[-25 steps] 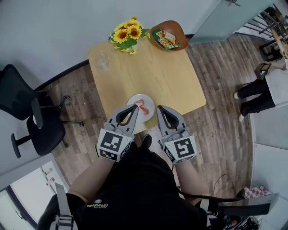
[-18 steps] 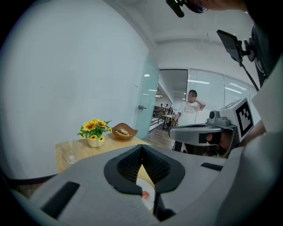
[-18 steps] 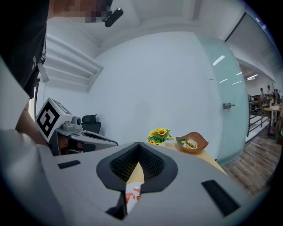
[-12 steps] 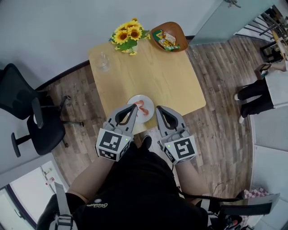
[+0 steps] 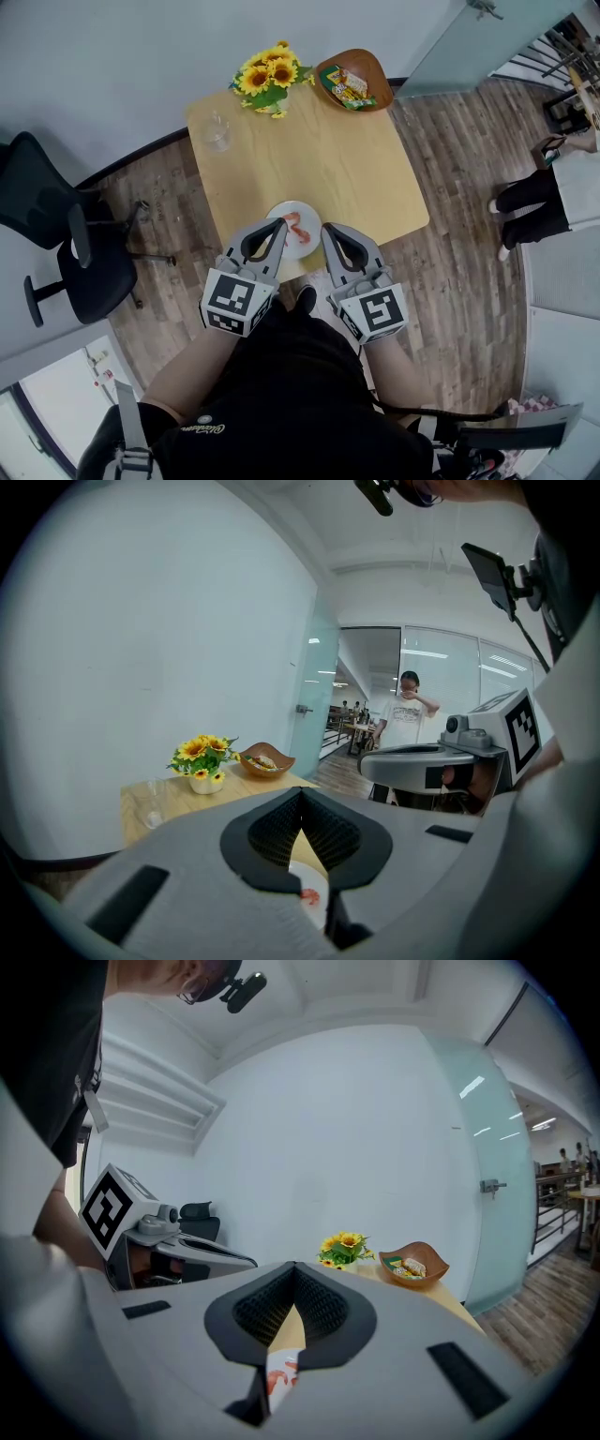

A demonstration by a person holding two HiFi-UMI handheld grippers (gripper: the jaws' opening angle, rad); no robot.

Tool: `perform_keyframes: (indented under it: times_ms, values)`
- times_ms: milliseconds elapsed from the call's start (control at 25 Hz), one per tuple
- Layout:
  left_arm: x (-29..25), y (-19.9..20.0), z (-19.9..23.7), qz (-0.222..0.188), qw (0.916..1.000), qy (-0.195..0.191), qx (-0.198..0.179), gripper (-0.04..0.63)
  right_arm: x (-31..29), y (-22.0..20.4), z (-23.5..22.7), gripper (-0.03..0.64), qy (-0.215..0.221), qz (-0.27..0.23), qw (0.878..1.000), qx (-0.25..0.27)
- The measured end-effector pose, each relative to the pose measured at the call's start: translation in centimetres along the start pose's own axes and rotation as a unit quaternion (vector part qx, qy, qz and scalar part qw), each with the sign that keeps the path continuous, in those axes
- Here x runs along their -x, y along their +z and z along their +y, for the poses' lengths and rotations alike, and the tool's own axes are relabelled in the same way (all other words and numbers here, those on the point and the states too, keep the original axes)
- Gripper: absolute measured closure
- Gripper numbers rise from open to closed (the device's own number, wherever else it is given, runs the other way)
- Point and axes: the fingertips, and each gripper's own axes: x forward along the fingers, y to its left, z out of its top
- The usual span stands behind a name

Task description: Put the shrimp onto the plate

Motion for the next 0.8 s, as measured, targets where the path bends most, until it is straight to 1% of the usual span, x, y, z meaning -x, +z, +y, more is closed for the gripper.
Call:
perform_keyframes:
  times_ms: [400,800]
  values:
    - [-0.19,0.13,0.09,0.0,1.0,0.002,-0.002,0.591,-0.28,0.19,0.04,0.617,0.005,0.0,1.0,0.004]
    - [-0.17,0.55,0.07,-0.003,1.0,0.0,-0.005,0.591,-0.38,0.09,-0.22,0.617,0.0,0.003,1.0,0.001]
